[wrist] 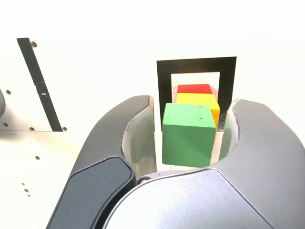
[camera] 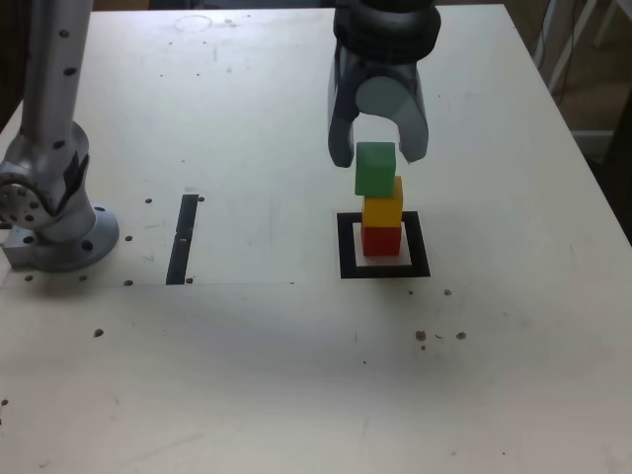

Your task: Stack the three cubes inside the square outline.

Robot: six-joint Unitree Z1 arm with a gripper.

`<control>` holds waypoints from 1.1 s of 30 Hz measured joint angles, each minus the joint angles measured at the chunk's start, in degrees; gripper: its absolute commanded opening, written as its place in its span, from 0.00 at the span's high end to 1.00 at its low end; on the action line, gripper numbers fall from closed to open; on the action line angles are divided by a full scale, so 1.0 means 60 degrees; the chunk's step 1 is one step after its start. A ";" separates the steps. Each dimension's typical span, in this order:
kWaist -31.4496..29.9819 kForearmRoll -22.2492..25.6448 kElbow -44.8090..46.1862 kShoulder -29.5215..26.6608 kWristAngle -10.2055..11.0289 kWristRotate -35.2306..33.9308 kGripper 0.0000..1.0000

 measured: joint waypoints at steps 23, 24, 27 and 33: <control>-0.0086 0.0709 0.0730 -0.2880 -0.0365 -0.0035 0.01; -0.0086 0.0703 0.1060 -0.3124 -0.0366 -0.0038 0.01; -0.0086 0.0508 0.2089 -0.3873 -0.0374 -0.0040 0.01; -0.0086 -0.1008 0.4075 -0.4983 -0.0489 -0.0040 0.01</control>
